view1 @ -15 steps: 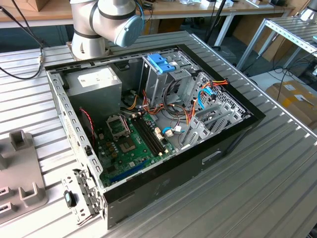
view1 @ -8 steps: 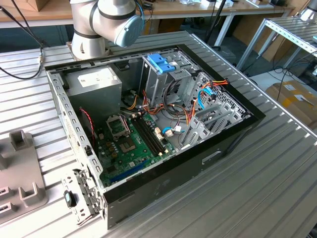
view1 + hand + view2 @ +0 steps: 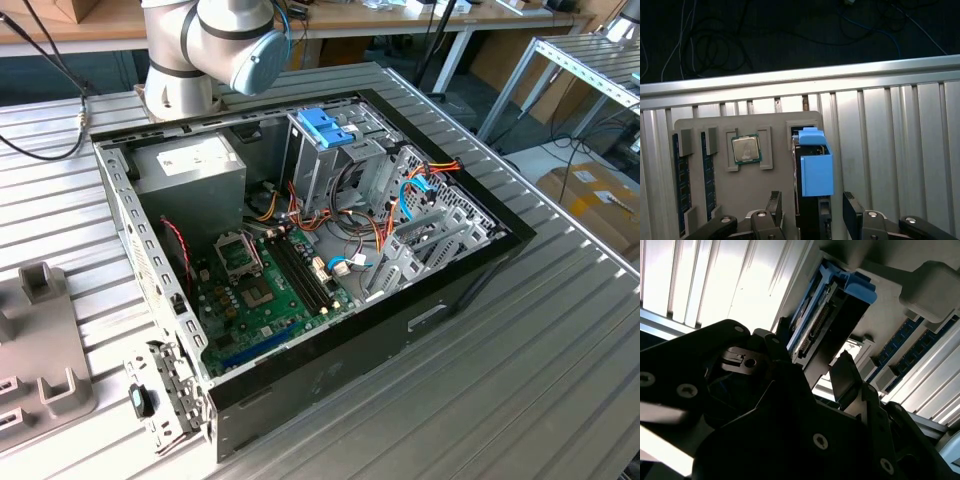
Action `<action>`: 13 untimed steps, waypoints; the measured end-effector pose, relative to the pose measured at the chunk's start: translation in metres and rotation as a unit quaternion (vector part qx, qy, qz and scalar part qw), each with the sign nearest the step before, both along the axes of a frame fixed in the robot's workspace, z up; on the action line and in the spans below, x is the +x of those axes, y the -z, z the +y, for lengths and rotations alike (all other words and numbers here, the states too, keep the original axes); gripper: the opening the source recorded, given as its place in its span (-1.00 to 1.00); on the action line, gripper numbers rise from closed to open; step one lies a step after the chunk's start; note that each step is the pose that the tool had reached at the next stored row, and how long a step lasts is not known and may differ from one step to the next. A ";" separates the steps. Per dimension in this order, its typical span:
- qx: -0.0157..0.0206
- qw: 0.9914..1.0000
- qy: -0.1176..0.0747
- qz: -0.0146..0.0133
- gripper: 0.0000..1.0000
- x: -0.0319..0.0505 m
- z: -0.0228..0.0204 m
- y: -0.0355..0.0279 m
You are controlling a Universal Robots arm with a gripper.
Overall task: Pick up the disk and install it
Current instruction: 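Pick up the disk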
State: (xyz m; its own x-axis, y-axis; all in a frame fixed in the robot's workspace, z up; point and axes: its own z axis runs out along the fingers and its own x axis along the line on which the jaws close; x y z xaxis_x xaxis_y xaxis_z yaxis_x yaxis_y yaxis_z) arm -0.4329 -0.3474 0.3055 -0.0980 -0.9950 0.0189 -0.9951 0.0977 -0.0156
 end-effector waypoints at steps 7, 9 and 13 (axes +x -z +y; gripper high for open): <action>0.000 1.000 0.000 0.000 0.18 0.0000 0.0001 0.0000; 0.000 1.000 0.000 0.000 0.04 0.0000 0.0001 0.0000; 0.000 1.000 0.000 0.000 -0.14 0.0000 0.0002 0.0000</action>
State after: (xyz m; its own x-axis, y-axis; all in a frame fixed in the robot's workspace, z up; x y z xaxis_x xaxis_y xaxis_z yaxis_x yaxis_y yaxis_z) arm -0.4329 -0.3472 0.3055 -0.0980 -0.9950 0.0189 -0.9951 0.0977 -0.0157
